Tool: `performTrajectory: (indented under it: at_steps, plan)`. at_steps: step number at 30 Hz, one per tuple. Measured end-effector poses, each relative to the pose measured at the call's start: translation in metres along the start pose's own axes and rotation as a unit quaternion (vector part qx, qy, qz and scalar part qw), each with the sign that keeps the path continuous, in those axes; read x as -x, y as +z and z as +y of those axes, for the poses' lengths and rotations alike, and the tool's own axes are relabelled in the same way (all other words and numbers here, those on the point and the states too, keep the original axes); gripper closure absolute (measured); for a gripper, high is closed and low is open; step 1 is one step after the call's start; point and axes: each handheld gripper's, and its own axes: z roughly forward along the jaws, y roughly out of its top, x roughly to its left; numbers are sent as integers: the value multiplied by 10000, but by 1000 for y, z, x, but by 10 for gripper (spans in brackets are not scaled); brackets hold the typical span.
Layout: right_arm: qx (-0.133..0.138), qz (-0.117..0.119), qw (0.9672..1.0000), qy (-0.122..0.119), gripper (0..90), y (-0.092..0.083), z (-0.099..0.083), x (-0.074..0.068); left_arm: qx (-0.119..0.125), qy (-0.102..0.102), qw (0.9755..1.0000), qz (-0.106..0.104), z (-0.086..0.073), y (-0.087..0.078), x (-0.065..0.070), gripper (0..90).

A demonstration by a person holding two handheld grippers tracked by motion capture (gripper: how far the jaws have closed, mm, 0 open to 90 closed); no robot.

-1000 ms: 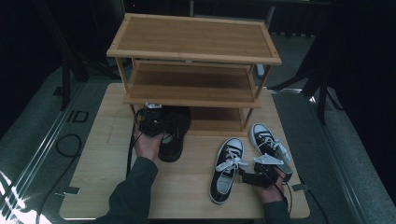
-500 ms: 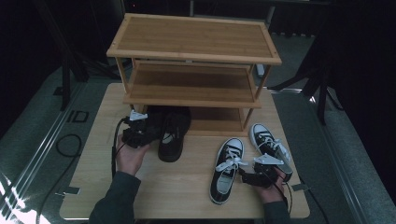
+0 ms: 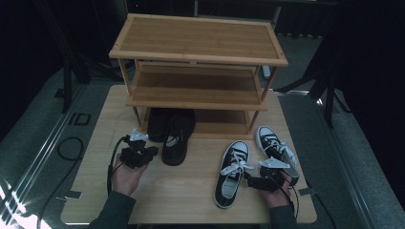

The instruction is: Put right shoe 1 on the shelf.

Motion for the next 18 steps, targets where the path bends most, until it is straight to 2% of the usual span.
performTrajectory:
  at_steps: [2, 11, 13, 15, 18]
  plan:
    - [0, -1, 10000, 1, 195, 0, 0, 0, -80, 121, 9999, -7, -4, 3, 5, 893]
    - [-1, -1, 10000, -2, 195, 0, 0, 0, -380, 421, 9984, -68, -14, 18, 22, 896]
    - [-1, -1, 10000, -1, 195, 0, 0, 0, -430, 468, 9980, -55, -15, 22, 25, 896]
    - [-1, -2, 10000, -1, 195, 0, 0, 0, -498, 589, 9970, 81, -14, 27, 29, 895]
    - [-1, 0, 10000, -4, 195, 0, 0, 0, -527, 671, 9963, 112, -12, 33, 33, 896]
